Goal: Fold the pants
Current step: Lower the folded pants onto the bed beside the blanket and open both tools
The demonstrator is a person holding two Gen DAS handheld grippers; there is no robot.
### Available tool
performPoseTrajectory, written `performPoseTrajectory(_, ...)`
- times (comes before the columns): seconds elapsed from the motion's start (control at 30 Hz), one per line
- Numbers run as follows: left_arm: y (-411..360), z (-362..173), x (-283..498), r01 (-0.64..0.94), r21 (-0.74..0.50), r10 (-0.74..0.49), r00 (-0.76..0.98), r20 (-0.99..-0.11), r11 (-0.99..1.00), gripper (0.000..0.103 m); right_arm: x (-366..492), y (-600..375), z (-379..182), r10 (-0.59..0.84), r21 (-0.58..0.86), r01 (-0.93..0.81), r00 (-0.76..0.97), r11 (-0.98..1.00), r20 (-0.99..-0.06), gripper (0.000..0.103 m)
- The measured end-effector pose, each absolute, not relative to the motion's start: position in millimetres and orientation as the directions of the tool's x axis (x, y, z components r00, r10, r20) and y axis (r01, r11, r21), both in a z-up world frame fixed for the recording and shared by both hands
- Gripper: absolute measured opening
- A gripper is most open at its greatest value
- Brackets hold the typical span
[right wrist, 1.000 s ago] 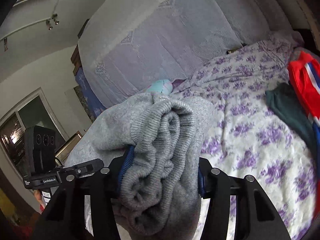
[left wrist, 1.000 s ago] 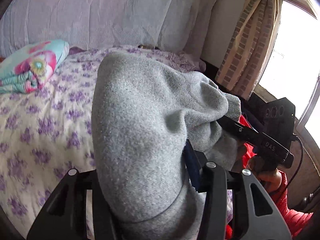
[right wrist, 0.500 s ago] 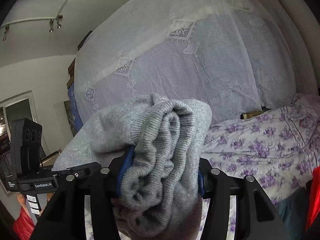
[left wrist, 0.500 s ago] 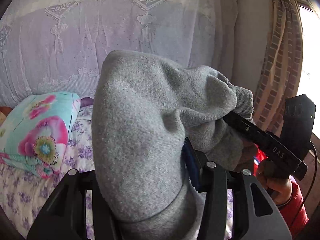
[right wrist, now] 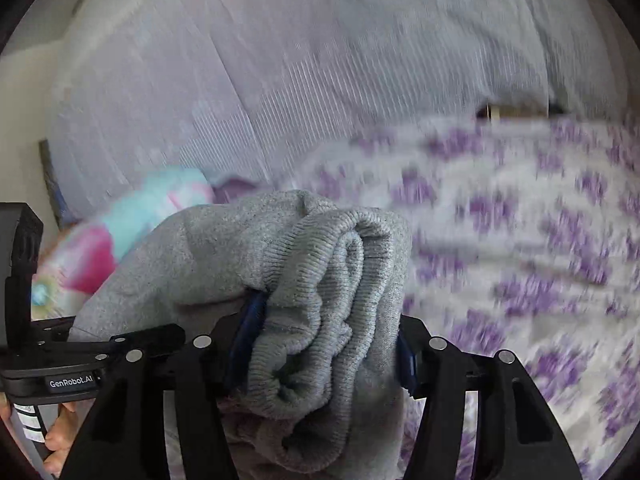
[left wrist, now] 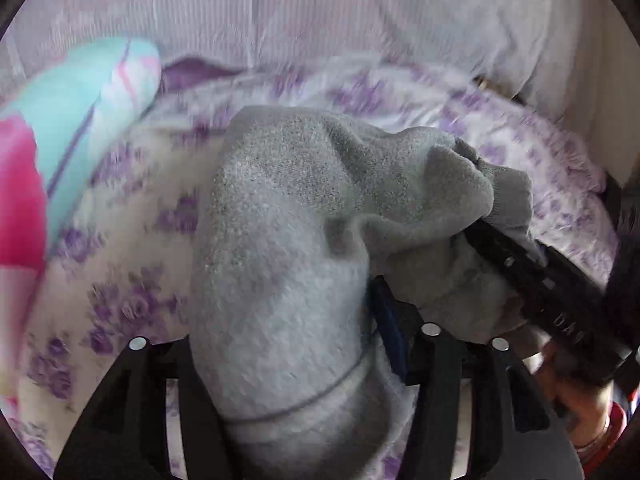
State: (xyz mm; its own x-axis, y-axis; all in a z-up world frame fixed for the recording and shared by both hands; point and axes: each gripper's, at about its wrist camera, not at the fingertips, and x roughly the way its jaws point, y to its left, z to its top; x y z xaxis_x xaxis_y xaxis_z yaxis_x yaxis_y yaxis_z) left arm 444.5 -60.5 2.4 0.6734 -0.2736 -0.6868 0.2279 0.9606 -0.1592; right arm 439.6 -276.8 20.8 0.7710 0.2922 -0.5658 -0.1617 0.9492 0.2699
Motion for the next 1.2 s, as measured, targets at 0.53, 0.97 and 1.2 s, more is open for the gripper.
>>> performPoseTrajectory(0.53, -46, 6, 416, -0.023, 0.185, 0.141, 0.742, -0.656, 0.983, 0.091, 401, -265, 31, 0.147, 0.086, -0.120, 0.798, 0.989, -0.585, 0.069)
performPoseTrajectory(0.97, -48, 11, 422, -0.011, 0.114, 0.086, 0.730, -0.678, 0.993, 0.099, 423, -219, 36, 0.102, -0.029, -0.140, 0.834, 0.990, -0.542, 0.086)
performPoseTrajectory(1.2, -40, 42, 366, -0.042, 0.074, 0.076, 0.823, -0.563, 0.996, 0.099, 345, -260, 65, 0.179, 0.148, -0.130, 0.904, 0.980, -0.389, 0.091)
